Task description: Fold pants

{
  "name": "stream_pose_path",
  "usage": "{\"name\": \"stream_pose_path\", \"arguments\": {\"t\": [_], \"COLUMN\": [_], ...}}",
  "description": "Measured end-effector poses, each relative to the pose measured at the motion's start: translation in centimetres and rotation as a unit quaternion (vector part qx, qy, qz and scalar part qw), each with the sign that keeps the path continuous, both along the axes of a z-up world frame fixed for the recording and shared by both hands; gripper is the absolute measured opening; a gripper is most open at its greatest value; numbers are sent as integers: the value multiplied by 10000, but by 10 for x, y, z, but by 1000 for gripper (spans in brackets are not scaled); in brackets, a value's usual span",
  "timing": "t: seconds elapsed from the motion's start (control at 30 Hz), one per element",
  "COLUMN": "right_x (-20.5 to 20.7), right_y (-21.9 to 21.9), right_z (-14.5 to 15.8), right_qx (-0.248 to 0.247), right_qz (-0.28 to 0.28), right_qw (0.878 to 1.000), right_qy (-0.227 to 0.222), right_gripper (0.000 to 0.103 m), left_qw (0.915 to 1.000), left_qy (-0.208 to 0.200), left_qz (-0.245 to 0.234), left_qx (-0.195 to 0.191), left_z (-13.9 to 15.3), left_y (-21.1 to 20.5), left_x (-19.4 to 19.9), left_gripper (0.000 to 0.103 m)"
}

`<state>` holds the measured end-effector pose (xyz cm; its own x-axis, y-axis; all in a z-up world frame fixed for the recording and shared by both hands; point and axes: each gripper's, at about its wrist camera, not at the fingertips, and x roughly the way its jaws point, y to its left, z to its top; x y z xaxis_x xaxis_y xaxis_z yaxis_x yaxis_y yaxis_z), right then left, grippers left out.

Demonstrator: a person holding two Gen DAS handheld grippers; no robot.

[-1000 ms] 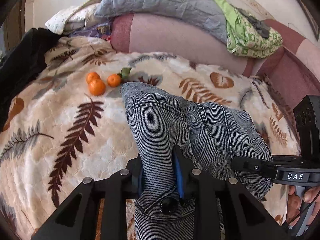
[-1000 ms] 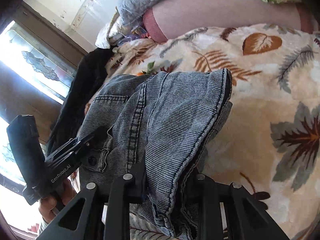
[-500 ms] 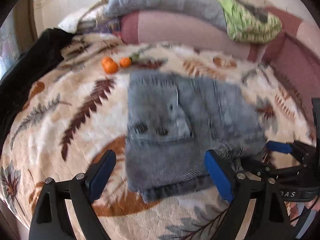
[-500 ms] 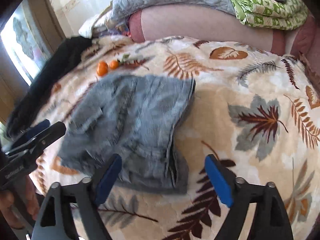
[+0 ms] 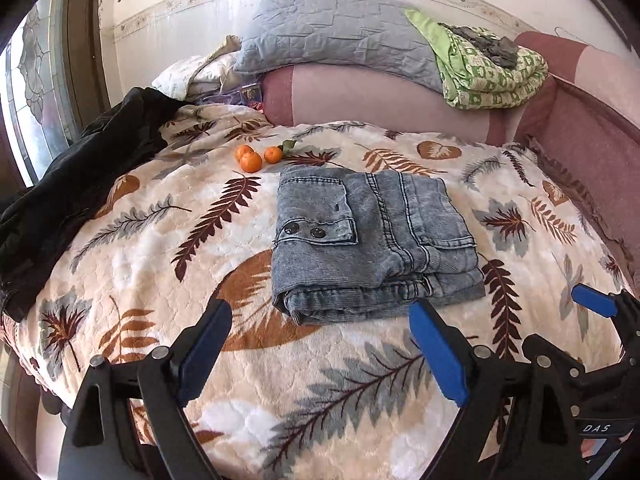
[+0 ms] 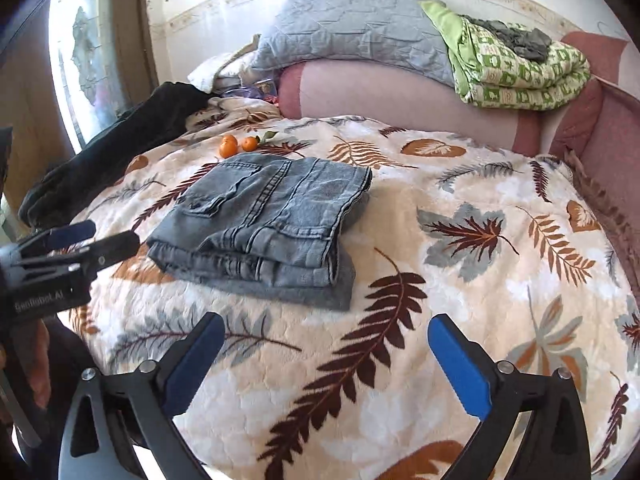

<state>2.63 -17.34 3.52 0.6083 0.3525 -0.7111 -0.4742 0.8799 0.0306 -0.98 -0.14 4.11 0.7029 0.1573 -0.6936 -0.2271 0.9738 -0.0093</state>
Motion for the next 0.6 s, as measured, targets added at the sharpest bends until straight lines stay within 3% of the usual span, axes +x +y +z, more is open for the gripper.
{"name": "stream_pose_path", "arguments": {"t": [0.17, 0.6], "right_x": [-15, -18], "right_y": [-7, -19], "right_z": [-16, -14], "right_qx": [-5, 320], "right_qz": [-242, -343], "right_qw": [9996, 9986], "right_qy": [-164, -244], "right_gripper": [103, 103], "left_qw": [10000, 9999], "left_qy": [13, 127], "left_qz": [49, 1], "left_qx": [-9, 64], "left_z": [1, 7], "left_y": [-10, -33], "left_x": [-15, -14], "left_gripper": [91, 95]}}
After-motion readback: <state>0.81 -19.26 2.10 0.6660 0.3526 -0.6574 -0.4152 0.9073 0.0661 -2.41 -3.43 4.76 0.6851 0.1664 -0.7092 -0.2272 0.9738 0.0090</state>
